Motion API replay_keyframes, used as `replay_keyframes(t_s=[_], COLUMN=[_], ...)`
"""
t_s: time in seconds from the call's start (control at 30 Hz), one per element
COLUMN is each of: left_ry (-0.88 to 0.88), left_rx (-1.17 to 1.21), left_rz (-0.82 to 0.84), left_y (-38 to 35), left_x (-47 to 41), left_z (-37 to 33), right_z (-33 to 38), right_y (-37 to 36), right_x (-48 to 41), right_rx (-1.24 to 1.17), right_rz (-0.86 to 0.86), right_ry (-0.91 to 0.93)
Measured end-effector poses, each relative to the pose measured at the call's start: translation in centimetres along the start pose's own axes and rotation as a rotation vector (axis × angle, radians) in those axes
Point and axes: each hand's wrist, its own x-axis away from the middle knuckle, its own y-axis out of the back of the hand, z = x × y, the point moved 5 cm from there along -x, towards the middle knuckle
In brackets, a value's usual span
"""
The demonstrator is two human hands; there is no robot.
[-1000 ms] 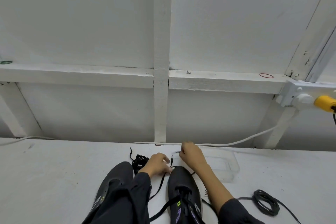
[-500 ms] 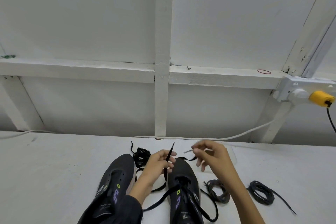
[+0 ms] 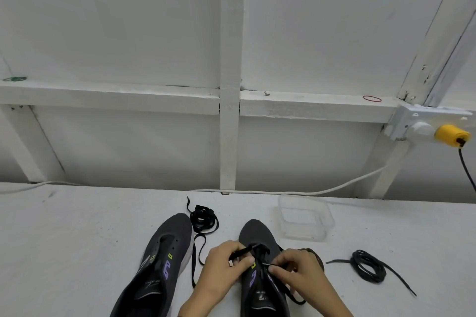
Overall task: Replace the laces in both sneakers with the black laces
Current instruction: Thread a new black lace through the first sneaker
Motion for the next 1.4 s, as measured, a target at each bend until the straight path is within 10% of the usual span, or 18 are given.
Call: replay_keyframes(t_s=[0.5, 1.1, 1.4], left_ry=[0.021, -0.002, 0.079], left_rx=[-0.066, -0.654, -0.560], left_rz=[-0.168, 0.064, 0.160], left_y=[0.3, -1.3, -1.5], left_x=[-0.5, -1.1, -2.5], left_z=[-1.4, -5.4, -5.3], right_z=[0.2, 0.0, 1.0], right_y=[1.7, 0.5, 0.2], right_x=[-1.8, -0.4, -1.5], right_rx=[0.137, 0.245, 0.365], right_rz=[-0.213, -0.118, -0.071], right_ry=[0.039, 0.004, -0.079])
